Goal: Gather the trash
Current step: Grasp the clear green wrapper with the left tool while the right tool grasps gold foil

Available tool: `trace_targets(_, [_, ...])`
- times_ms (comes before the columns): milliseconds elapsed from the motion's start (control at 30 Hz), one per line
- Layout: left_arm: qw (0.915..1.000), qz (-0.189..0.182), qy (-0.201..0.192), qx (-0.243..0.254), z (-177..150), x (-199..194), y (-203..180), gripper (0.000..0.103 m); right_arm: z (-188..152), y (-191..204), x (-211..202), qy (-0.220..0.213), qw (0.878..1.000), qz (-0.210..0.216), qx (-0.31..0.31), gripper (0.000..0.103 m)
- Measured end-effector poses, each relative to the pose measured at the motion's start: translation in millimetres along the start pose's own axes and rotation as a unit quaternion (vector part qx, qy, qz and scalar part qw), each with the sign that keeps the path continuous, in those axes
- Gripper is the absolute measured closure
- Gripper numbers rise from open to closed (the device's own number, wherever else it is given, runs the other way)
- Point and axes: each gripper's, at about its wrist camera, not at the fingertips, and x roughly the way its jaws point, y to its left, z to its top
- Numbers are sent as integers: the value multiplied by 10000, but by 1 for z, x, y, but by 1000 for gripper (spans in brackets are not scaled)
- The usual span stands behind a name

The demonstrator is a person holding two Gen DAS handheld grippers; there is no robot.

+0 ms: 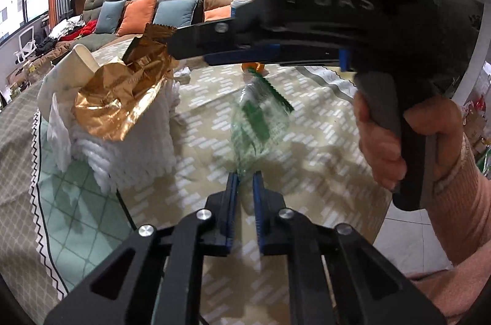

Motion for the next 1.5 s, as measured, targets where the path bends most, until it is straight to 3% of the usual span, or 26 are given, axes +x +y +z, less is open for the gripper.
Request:
trace_targets(267, [9998,-37,-88,-156,-6,-9,7,91,4,4,18,177,9996,188,145,62])
trace_targets(333, [9998,-11,-144,-120,-8,-14,10,89,4,4,19,194,9994,226,161,74])
trace_targets(367, [9998,-12,-151,-114,-9,-17,10,81,4,3,20,215,9993,251,172,90])
trace_targets(400, [9998,-3,-187,-112,-9,-19,11,73,4,3,20,231,9992,274,179,96])
trace_targets(567, [9996,33,-243,-143,-5,-20,13,62,6,3,8,144,9990,395,133,98])
trace_targets(767, [9995,77,-115,-292,5,-7,18,62,6,5,-6,27,9989,453,120,98])
trace_targets(867, [9987,60,-31,-496,6,-2,25,63,5,6,-10,0,9987,485,128,98])
trace_targets(933, [9984,76,-50,-565,7,-3,28,69,6,6,-11,-9,9987,497,140,98])
trace_targets(967, [9982,79,-48,-588,4,-4,29,78,6,6,-11,-11,9986,515,151,98])
trace_targets(1100, [9974,97,-72,-717,0,-10,34,88,7,6,-11,-40,9984,536,164,98])
trace_targets(1500, [9960,277,-336,-778,-28,-57,38,93,11,22,-15,-147,9974,701,94,98])
